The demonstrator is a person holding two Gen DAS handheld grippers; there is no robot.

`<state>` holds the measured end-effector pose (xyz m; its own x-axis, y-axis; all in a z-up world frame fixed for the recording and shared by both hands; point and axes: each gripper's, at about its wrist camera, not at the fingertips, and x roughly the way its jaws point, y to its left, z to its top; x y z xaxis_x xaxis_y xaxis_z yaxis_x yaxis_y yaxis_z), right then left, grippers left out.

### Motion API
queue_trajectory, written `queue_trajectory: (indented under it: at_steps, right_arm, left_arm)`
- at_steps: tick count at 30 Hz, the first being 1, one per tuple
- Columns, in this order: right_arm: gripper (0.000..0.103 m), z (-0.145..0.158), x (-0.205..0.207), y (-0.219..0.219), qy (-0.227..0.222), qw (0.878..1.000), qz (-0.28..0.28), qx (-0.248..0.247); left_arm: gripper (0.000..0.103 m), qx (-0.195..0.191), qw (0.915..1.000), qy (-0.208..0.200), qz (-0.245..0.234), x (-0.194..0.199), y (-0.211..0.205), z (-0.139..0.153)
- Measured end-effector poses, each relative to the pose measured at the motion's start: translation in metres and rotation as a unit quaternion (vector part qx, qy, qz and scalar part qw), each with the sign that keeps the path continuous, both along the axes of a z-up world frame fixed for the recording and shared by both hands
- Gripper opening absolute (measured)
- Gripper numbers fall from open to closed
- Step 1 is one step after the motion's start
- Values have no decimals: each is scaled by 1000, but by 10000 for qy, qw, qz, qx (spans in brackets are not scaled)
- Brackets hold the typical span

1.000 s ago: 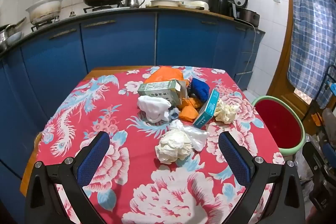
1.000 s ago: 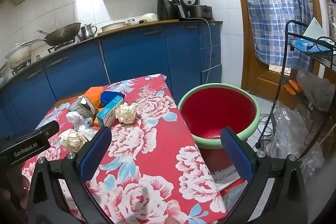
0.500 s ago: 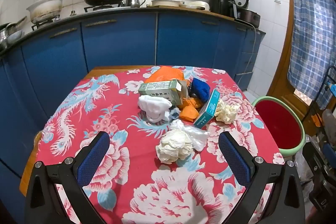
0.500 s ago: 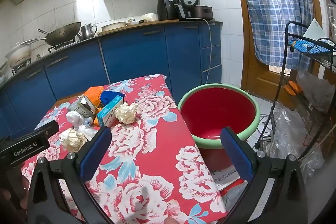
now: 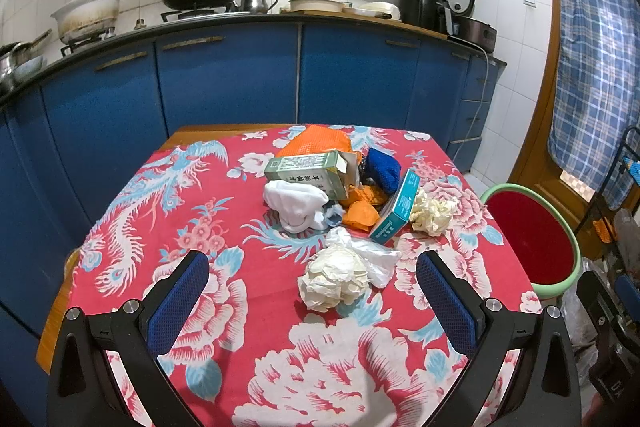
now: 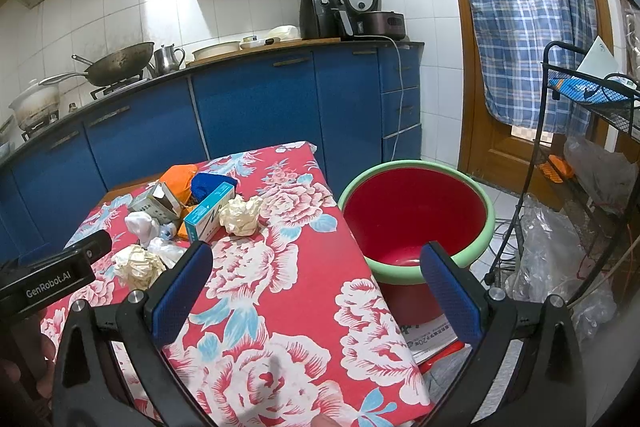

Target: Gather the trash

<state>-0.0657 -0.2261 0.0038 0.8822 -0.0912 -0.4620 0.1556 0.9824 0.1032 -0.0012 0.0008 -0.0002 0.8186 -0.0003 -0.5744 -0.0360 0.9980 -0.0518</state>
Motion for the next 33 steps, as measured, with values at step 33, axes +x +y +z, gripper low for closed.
queue_trajectory:
  at_steps: [33]
  right_arm:
    - [102,0,1,1,38,10000,17,10]
  left_arm:
    - [103,-16,10000,11,0,1,2,0]
